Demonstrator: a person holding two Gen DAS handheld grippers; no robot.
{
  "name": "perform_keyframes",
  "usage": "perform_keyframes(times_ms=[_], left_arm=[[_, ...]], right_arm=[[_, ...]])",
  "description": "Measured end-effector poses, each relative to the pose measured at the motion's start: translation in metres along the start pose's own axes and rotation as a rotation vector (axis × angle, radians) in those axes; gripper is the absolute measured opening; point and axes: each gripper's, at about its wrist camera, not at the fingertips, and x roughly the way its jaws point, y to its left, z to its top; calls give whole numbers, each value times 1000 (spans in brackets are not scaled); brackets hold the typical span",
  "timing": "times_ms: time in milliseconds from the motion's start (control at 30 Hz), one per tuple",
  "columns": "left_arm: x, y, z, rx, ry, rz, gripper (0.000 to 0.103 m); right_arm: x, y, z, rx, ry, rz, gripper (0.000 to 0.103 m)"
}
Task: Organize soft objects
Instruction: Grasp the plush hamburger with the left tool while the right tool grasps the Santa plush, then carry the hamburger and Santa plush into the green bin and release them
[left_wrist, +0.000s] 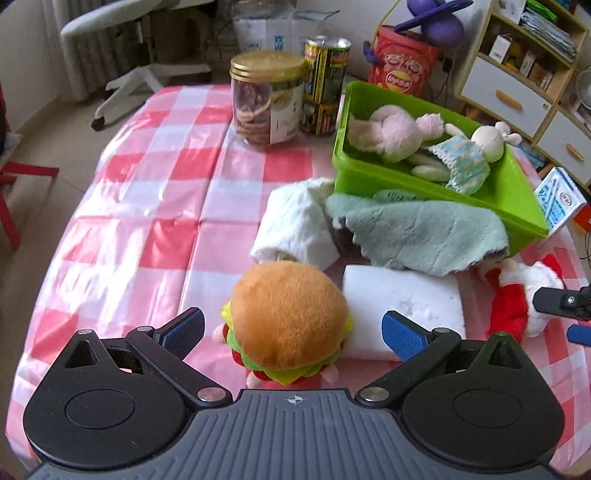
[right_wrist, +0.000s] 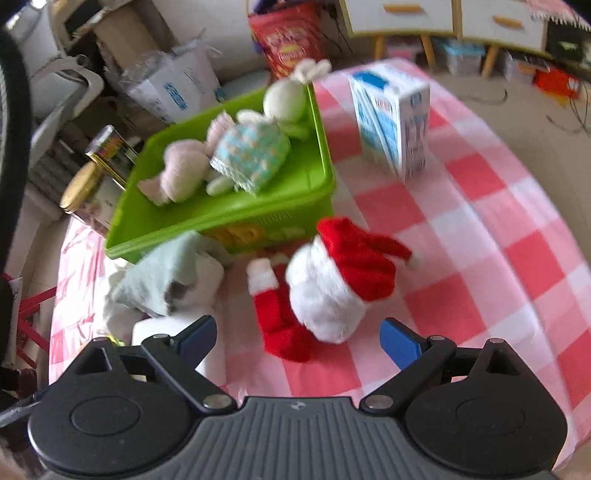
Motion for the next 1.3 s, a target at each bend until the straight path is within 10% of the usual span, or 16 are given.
perform_keyframes(times_ms=[600,1067,1300], left_arm=[[12,-1,-4,-60,3,29,74],[5,7,0,-65,-19,4,57],[-1,16,5,-89,-32,-26,52]], right_arm=[[31,-5,0,91,-25,-95,81],[20,-1,2,37,-78,-67,24],[18,-11,4,56,-44,-4,22]])
